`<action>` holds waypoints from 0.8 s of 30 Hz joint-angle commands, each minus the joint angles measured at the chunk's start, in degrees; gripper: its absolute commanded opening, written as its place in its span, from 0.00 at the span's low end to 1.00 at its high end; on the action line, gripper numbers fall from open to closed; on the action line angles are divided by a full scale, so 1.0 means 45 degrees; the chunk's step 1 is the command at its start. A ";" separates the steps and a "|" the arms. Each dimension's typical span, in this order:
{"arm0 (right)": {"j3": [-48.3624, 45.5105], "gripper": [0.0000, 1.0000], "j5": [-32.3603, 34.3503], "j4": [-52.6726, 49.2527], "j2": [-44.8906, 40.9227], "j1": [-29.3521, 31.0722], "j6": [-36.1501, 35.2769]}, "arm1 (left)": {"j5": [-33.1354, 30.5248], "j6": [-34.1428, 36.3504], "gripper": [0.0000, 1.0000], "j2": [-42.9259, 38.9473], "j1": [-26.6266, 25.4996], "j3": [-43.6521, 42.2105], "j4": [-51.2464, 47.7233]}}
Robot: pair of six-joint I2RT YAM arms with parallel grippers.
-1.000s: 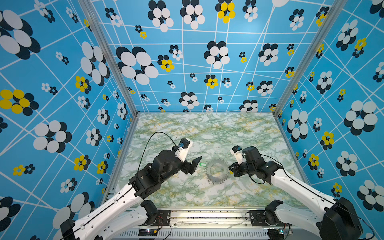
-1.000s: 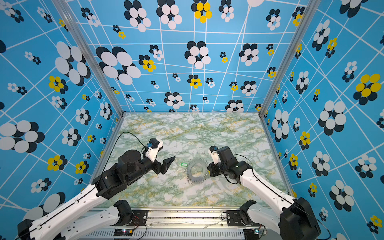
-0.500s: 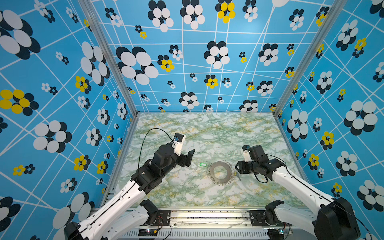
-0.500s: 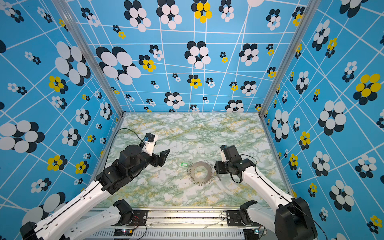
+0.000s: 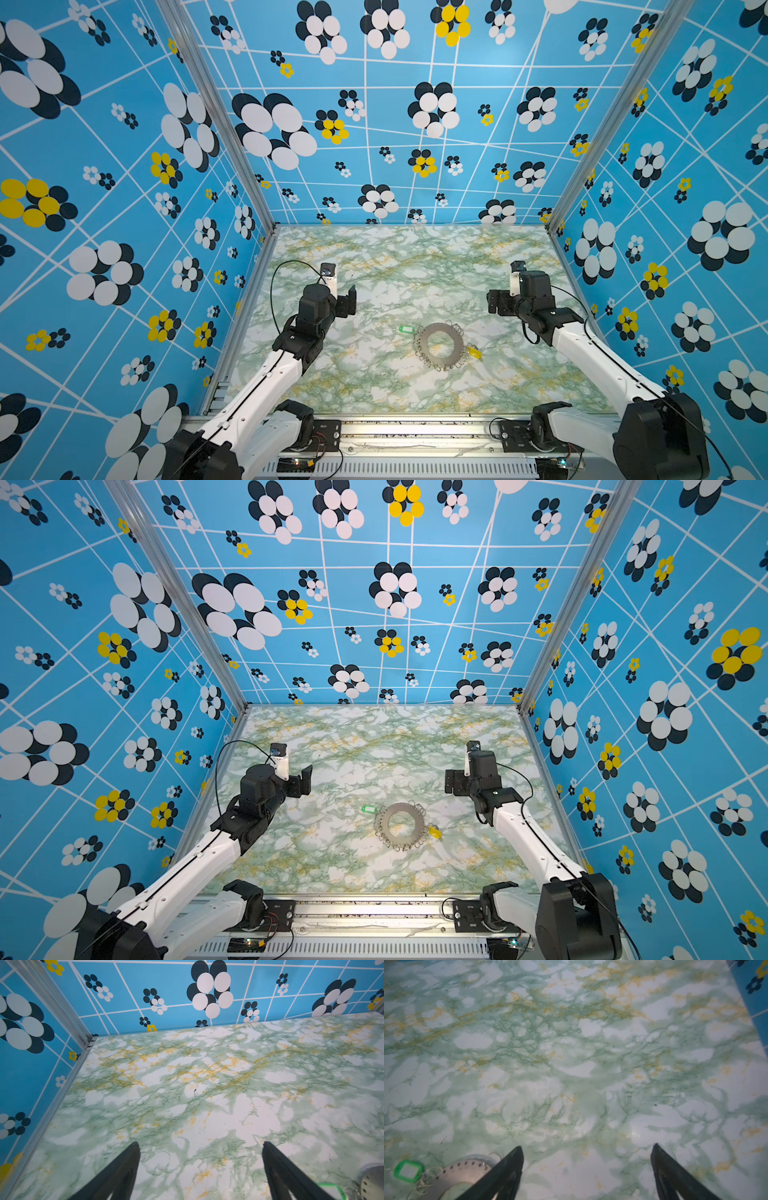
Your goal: Put the keys on the keyring
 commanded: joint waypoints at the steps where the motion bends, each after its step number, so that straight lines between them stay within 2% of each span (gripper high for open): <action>1: -0.1921 0.99 0.1477 0.4785 0.0426 -0.0107 -0.1712 | 0.0162 0.0662 0.93 0.0225 0.0854 -0.0878 0.2647; 6: -0.2776 0.99 0.1531 0.7910 0.2094 -0.0542 -0.1912 | 0.0562 0.1470 0.93 0.1440 0.1909 -0.2182 0.5488; 11: -0.3369 0.99 0.1334 1.0442 0.2950 -0.0537 -0.2031 | 0.0914 0.1700 0.93 0.2895 0.2384 -0.3270 0.8713; 18: -0.4390 0.99 0.1064 1.3245 0.3700 -0.0674 -0.1745 | 0.1587 0.1807 0.94 0.5131 0.2441 -0.3445 1.0714; 22: -0.5413 0.99 0.0711 1.6593 0.5052 -0.1196 -0.1767 | 0.1364 0.1729 0.95 0.6749 0.2525 -0.3591 1.2395; 24: -0.5509 0.99 0.0903 1.6565 0.4936 -0.1201 -0.1624 | 0.1467 0.1686 0.95 0.7374 0.2597 -0.3590 1.2943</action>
